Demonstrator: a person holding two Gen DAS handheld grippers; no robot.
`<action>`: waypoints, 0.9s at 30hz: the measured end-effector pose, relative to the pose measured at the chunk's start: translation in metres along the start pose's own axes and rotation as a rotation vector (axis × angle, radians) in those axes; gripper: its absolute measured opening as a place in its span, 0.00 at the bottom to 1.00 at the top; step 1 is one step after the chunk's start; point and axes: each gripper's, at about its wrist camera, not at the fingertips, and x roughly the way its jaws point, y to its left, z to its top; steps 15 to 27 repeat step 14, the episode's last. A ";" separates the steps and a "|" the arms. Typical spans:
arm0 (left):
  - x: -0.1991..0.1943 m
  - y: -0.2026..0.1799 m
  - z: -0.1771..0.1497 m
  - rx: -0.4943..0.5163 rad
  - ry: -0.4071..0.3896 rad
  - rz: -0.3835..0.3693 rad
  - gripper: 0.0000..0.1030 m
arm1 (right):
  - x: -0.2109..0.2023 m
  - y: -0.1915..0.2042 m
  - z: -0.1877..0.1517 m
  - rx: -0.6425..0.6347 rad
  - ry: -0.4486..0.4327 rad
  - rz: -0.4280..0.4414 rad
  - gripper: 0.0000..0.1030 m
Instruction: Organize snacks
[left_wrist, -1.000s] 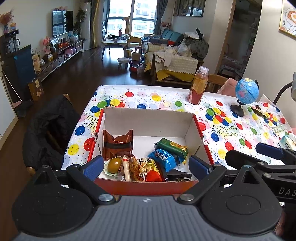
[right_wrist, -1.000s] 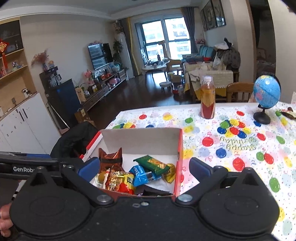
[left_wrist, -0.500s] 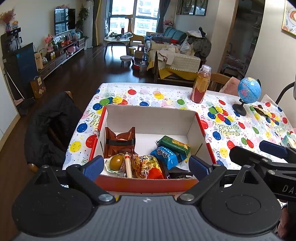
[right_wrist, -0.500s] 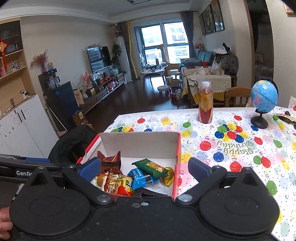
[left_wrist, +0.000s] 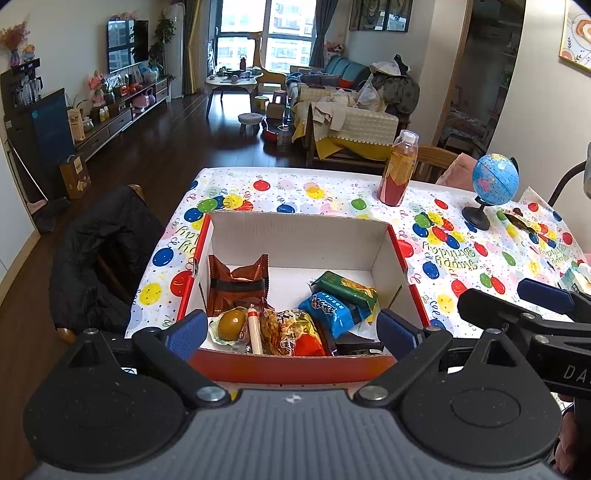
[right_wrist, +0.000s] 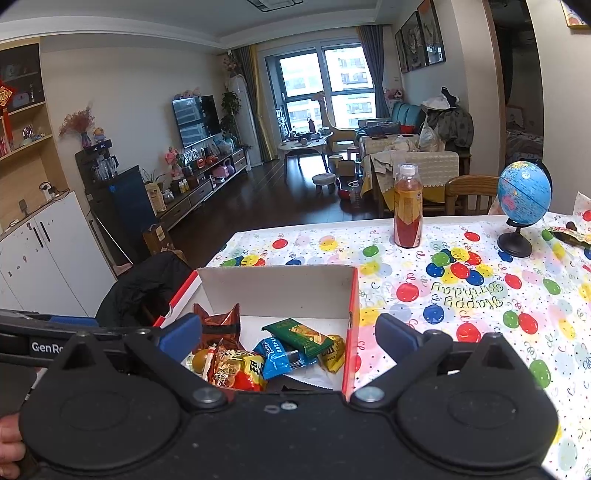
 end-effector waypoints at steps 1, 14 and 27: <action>0.000 0.000 0.000 0.000 -0.001 0.000 0.96 | -0.001 0.000 0.000 0.001 -0.001 -0.001 0.98; -0.001 -0.006 0.004 0.010 -0.002 -0.005 0.96 | -0.002 -0.006 0.001 0.019 -0.001 -0.017 0.98; -0.001 -0.006 0.004 0.010 -0.002 -0.005 0.96 | -0.002 -0.006 0.001 0.019 -0.001 -0.017 0.98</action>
